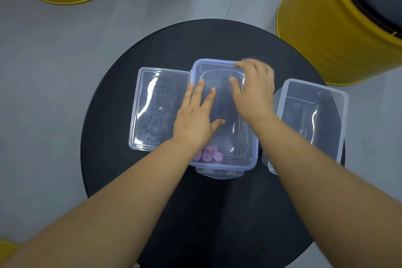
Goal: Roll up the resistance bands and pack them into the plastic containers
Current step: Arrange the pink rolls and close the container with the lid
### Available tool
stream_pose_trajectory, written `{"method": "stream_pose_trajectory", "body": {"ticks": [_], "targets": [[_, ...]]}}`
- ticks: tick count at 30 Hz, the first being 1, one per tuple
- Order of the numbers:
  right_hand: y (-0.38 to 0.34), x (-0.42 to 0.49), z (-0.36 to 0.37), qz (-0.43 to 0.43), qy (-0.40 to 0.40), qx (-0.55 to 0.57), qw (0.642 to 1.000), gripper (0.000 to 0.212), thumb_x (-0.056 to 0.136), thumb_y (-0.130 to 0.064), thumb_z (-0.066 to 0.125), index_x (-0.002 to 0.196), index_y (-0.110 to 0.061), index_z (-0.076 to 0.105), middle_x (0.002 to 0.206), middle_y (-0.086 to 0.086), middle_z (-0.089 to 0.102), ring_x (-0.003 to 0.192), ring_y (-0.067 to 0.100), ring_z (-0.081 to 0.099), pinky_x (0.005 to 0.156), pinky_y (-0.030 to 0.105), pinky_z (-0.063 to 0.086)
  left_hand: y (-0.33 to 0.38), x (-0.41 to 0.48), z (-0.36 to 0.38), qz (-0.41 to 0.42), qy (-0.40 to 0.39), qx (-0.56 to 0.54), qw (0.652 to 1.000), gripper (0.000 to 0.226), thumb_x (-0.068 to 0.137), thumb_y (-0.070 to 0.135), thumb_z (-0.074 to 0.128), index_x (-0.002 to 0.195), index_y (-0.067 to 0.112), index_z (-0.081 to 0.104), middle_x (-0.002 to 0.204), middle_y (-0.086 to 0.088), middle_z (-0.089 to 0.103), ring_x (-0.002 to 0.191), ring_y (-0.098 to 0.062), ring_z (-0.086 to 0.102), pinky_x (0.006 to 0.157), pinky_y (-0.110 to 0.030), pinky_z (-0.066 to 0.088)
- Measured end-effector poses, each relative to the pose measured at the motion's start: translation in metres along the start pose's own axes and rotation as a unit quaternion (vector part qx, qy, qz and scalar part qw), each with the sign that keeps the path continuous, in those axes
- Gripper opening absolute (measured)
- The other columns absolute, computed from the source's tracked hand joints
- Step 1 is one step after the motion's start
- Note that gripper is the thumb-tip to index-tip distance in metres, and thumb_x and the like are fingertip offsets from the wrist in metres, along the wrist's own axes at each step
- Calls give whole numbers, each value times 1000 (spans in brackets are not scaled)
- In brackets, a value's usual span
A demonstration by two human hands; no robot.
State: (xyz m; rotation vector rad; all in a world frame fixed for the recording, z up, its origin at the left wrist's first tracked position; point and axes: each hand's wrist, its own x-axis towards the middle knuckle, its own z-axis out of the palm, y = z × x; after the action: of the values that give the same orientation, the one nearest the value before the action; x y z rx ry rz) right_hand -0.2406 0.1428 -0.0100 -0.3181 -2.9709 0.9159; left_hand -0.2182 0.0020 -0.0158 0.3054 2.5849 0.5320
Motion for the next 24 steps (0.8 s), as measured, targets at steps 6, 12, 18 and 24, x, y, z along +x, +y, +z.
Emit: {"method": "stream_pose_trajectory", "body": {"ticks": [6, 12, 18, 24], "targets": [[-22, -128, -31, 475, 7, 453, 754, 14, 96, -15, 51, 82, -11, 55, 73, 7, 55, 56, 13, 53, 49, 20, 50, 9, -4, -3, -8, -2, 48, 999, 66, 96, 42, 45, 150, 22, 13, 159, -2, -7, 145, -22, -11, 115, -39, 19], [-37, -173, -19, 623, 15, 587, 516, 28, 97, -8, 48, 120, 7, 51, 114, 24, 59, 99, 31, 62, 78, 34, 51, 8, -22, 11, 63, 0, 84, 995, 57, 98, 38, 39, 149, 26, 18, 159, -3, -4, 146, -23, -7, 116, -38, 17], [-45, -153, -14, 628, 21, 627, 460, 41, 100, -12, 42, 137, 6, 39, 136, 26, 46, 128, 33, 46, 102, 38, 40, -4, -24, 14, 86, -43, 142, 985, 59, 99, 48, 27, 149, 35, 0, 157, -2, -18, 145, -23, -16, 117, -38, 15], [-44, -143, -1, 643, 37, 601, 474, 36, 98, -19, 50, 125, 5, 52, 121, 22, 60, 109, 27, 60, 86, 33, 47, -8, -22, 19, 98, -36, 165, 981, 58, 98, 49, 23, 149, 35, -3, 157, -3, -19, 145, -24, -15, 118, -35, 5]]}}
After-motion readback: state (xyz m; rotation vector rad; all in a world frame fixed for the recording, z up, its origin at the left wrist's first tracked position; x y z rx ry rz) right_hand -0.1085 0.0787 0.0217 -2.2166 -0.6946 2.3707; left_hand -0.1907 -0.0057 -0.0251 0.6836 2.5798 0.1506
